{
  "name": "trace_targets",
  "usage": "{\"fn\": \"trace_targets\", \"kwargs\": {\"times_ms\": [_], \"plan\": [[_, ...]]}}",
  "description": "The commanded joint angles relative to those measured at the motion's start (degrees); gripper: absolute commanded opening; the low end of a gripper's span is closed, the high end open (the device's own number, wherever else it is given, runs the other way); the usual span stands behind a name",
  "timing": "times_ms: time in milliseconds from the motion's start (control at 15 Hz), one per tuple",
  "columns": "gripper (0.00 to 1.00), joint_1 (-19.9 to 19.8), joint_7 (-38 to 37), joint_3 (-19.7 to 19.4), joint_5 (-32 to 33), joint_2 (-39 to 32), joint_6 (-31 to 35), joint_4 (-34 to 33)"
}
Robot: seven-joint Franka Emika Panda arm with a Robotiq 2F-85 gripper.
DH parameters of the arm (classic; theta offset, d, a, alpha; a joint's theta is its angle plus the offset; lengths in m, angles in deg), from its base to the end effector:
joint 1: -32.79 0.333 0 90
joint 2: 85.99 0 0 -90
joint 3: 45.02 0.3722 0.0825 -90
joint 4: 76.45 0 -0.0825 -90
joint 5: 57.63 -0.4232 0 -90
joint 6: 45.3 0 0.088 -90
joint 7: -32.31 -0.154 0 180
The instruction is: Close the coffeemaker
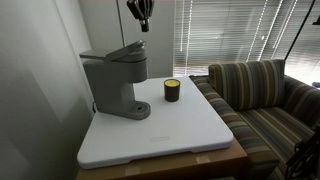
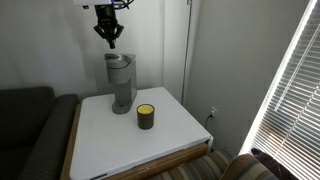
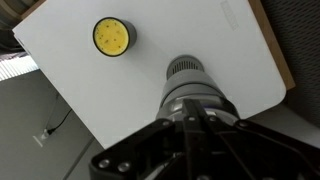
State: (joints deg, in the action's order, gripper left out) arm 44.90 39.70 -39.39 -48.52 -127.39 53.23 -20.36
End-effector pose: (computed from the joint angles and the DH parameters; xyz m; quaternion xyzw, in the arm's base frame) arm 0.8037 0.2058 0.4340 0.9753 0.2158 0.0142 0.0453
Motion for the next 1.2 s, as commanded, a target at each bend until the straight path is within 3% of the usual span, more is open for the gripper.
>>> {"fn": "trace_targets", "kwargs": {"times_ms": [0, 467, 1133], "plan": [[0.00, -0.5, -0.1, 0.3, -1.3, -3.1, -1.4, -4.7], [0.00, -0.4, -0.3, 0.5, -3.7, -5.0, -0.8, -7.2], [0.00, 0.0, -0.5, 0.3, -3.4, -5.2, -2.1, -5.6]]}}
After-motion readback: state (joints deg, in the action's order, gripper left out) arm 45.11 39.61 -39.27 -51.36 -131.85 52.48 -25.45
